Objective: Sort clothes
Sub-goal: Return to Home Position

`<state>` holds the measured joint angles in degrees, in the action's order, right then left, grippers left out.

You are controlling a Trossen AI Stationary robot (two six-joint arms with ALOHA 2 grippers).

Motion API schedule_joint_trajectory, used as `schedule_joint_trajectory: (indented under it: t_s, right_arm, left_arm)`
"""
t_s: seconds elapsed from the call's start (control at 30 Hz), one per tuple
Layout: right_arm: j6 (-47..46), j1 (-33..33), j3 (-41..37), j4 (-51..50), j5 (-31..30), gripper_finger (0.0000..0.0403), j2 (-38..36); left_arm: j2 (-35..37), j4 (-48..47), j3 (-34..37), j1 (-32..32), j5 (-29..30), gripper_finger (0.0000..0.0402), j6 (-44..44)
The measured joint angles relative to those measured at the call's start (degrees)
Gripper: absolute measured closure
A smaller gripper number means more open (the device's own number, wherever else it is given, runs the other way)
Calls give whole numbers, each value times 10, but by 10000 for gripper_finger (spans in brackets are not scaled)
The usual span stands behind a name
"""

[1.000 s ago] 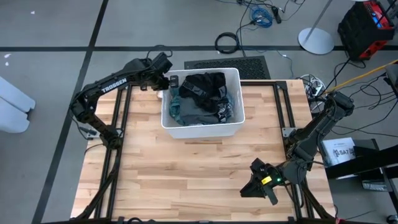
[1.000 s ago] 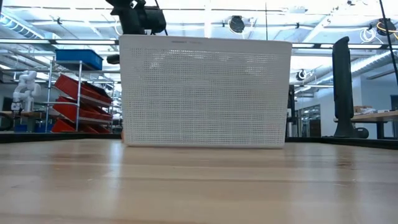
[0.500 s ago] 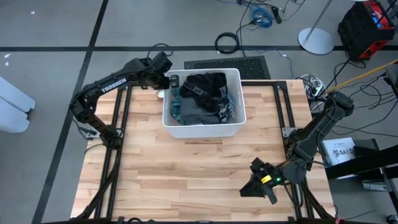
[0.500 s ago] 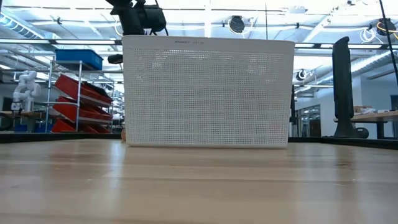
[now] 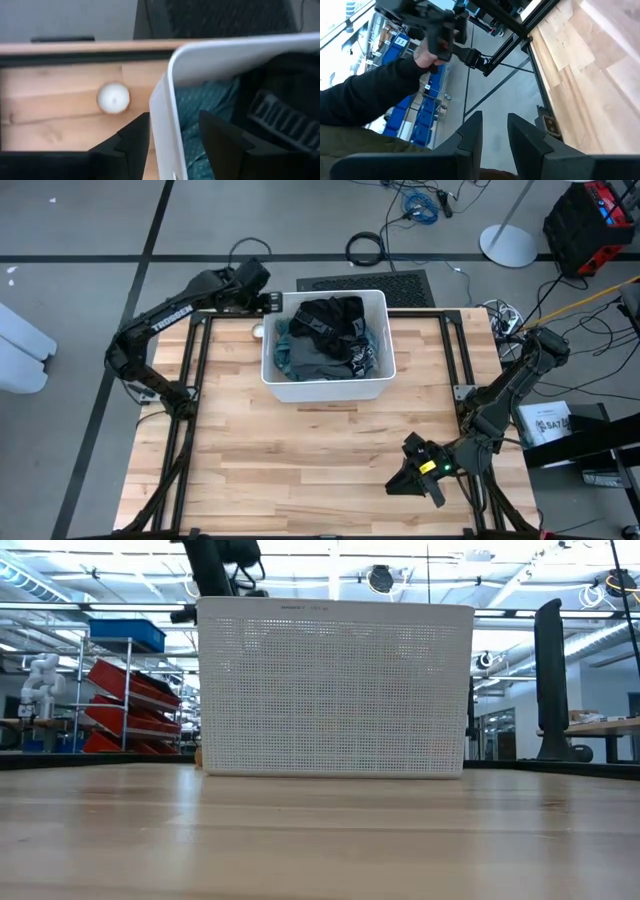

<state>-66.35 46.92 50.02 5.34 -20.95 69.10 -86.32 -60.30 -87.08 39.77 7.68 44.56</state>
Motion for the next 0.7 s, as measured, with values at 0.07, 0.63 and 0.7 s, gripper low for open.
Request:
schedule_joint_trajectory:
  t_s: [0.07, 0.63, 0.7]
  right_arm:
    - [21, -4, 0, 0, 0, 323, 0]
    - [230, -184, 0, 163, 151, 323, -29]
    - [240, -214, 0, 160, 179, 323, -39]
  left_arm:
    - [10, -1, -12, 0, 16, 223, 0]
    - [139, 13, -34, -77, -33, 223, -62]
    - [151, 13, -34, -95, -44, 223, -60]
